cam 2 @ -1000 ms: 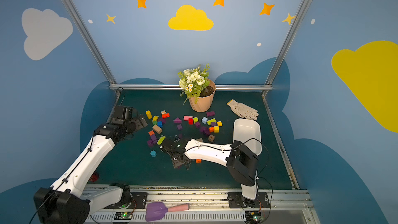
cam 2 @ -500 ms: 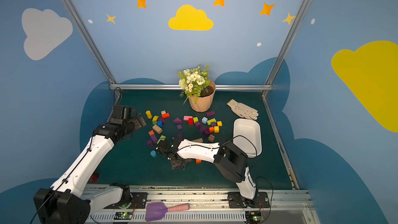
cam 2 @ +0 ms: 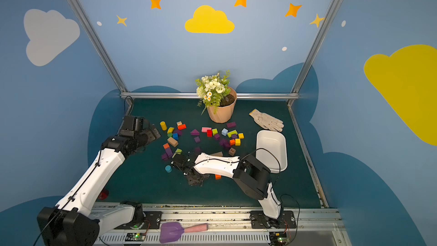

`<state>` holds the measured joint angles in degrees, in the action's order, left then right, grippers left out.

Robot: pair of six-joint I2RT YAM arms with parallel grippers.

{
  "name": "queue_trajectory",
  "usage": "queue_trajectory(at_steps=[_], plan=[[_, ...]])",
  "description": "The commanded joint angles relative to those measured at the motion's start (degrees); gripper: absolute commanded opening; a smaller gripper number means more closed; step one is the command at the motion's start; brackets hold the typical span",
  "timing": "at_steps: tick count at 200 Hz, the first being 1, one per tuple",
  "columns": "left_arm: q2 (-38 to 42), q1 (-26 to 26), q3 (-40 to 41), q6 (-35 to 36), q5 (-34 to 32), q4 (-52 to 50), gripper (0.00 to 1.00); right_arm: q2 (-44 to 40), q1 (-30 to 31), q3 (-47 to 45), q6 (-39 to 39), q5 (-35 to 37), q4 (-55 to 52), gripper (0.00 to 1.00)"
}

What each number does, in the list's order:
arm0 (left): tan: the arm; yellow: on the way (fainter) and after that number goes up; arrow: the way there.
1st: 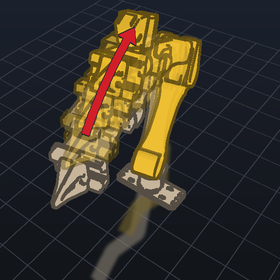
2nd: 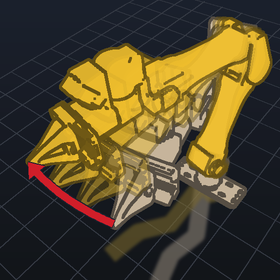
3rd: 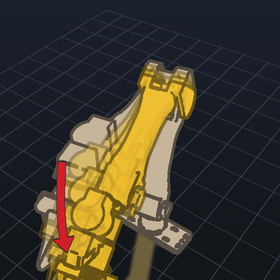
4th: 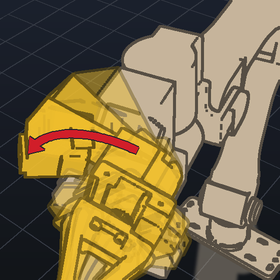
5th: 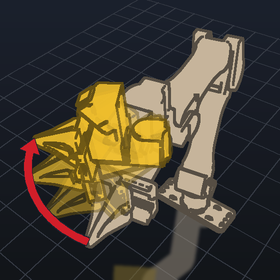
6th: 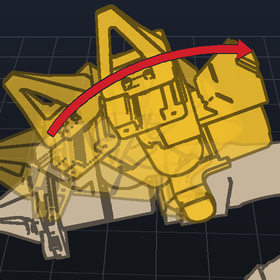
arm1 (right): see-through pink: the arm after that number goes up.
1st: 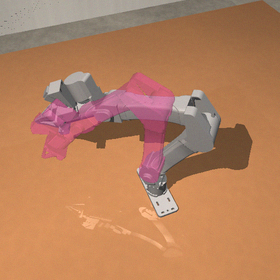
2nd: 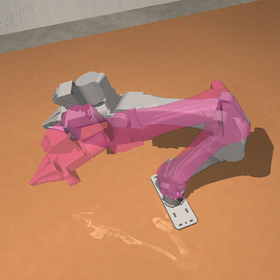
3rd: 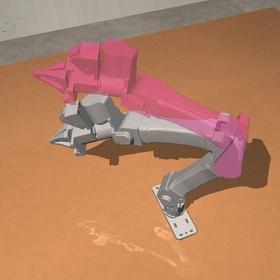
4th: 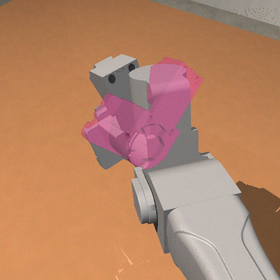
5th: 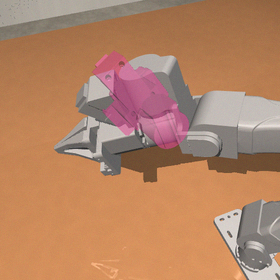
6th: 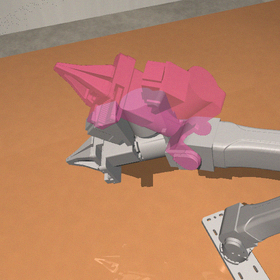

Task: Pick purple bricks into the storage bin
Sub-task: Pick up the building block from the center of the board.

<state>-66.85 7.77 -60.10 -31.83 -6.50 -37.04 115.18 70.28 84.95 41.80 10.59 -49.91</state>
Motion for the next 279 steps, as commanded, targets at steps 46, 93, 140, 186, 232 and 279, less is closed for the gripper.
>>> queue_trajectory(at_steps=[46,93,140,186,232,279], plan=[[0.8,-0.3,0.9,-0.2,0.3,0.3,1.00,0.7,-0.2,-1.7,-1.4,0.1,0.5,0.45],[0.8,-0.3,1.0,-0.2,0.5,0.4,1.00,0.8,-0.2,-2.2,-1.7,0.3,0.9,0.44],[0.8,-0.3,1.0,-0.1,0.8,0.5,1.00,0.2,-0.3,-3.2,-1.2,0.9,1.2,0.42],[0.6,-0.4,1.2,-0.2,1.1,0.6,1.00,-0.4,-0.3,-4.7,-2.5,0.3,3.9,0.45],[0.6,-0.3,1.2,-0.2,1.4,0.6,1.00,-0.7,-0.4,-5.3,-4.5,0.3,6.4,0.49],[0.5,-0.3,1.2,-0.2,1.4,0.8,1.00,0.6,-1.0,-4.3,-5.7,0.8,7.2,0.49]])
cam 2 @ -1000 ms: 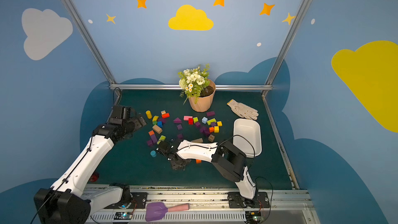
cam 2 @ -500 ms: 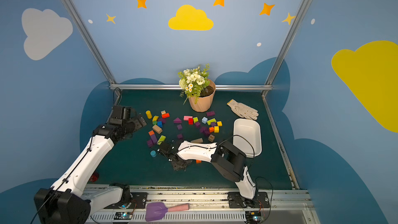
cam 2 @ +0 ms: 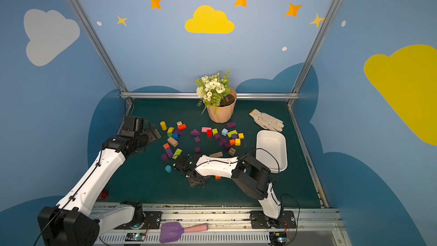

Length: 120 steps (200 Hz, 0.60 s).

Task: Pick purple bricks into the storage bin
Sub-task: Pick up the building block from the center of the board.

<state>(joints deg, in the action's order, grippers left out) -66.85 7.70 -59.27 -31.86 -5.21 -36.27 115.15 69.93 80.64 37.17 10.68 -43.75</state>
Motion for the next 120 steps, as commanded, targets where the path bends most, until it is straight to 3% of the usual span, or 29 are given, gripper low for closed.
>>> queue_trajectory(at_steps=[1,120], plan=[[0.6,-0.2,0.3,-0.1,0.2,0.0,1.00,0.6,-0.6,0.0,-1.1,0.7,1.0,0.49],[0.3,-0.2,0.5,-0.2,1.1,0.4,1.00,1.8,-2.1,0.3,-3.4,0.7,2.5,0.39]])
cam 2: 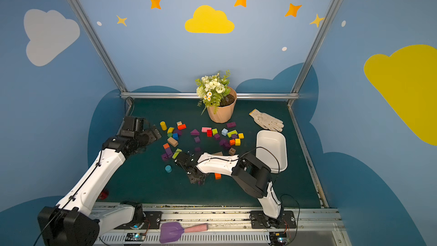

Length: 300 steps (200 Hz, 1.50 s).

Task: Pick purple bricks into the storage bin
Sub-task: Pick up the building block from the center of the board.

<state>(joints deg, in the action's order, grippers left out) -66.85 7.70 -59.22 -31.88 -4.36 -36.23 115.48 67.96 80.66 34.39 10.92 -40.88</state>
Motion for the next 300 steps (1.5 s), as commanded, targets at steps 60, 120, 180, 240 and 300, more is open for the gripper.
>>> queue_trajectory(at_steps=[60,120,180,240,300], plan=[[0.4,-0.2,0.5,-0.3,0.3,0.5,1.00,0.2,0.0,-0.1,-0.6,0.8,-1.0,0.30],[0.2,-0.2,0.8,-0.4,3.1,1.5,1.00,-2.1,-0.1,-0.4,-1.1,1.3,-1.5,0.28],[0.5,-0.3,1.1,0.6,5.6,2.6,1.00,-4.9,-0.9,-1.2,-1.4,1.9,-1.9,0.27],[-0.3,-0.1,1.4,2.1,10.0,3.9,1.00,-10.8,-4.8,-4.2,-1.8,2.4,-2.1,0.26],[-2.0,1.2,1.4,3.4,14.6,4.7,1.00,-19.0,-11.4,-9.3,-2.0,2.7,-1.8,0.26]])
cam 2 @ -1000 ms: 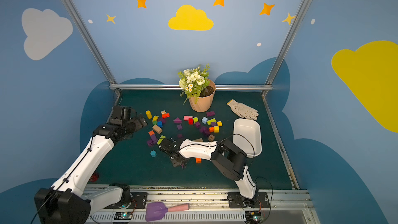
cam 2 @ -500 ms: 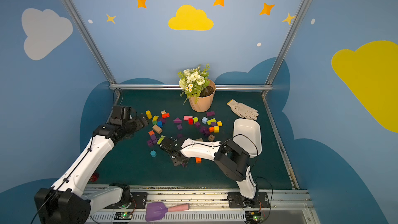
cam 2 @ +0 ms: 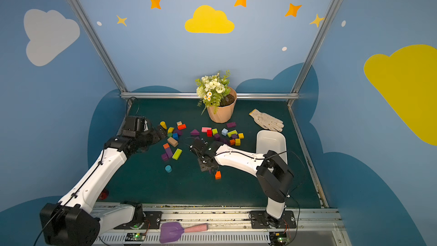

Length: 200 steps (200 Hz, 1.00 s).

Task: Pick purple bricks into the storage bin
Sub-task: Pick up the building block from the center of the board, then place the building block in the storage box.

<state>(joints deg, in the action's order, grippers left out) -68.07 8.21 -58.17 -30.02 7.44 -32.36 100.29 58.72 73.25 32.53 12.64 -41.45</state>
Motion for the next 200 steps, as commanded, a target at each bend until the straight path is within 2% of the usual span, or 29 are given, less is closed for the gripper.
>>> queue_trajectory(at_steps=[1,76,103,123,200], plan=[[-0.8,0.8,0.3,1.5,2.8,0.8,1.00,-3.9,-2.3,-2.0,-0.2,1.0,-1.3,0.26],[-3.9,6.1,-0.7,3.3,4.3,-0.3,1.00,-14.9,-15.1,-7.5,-1.6,1.0,-2.2,0.26],[-4.7,8.0,-0.9,3.7,4.3,-0.4,1.00,-18.0,-21.7,-8.6,-2.4,-1.1,-1.9,0.26],[-4.9,9.7,-1.0,4.3,6.7,-0.4,1.00,-19.8,-26.6,-9.2,-3.2,-2.2,-1.4,0.26],[-7.2,16.1,-2.1,6.2,6.8,-1.9,1.00,-24.2,-46.3,-11.7,-5.1,-5.0,-1.3,0.28]])
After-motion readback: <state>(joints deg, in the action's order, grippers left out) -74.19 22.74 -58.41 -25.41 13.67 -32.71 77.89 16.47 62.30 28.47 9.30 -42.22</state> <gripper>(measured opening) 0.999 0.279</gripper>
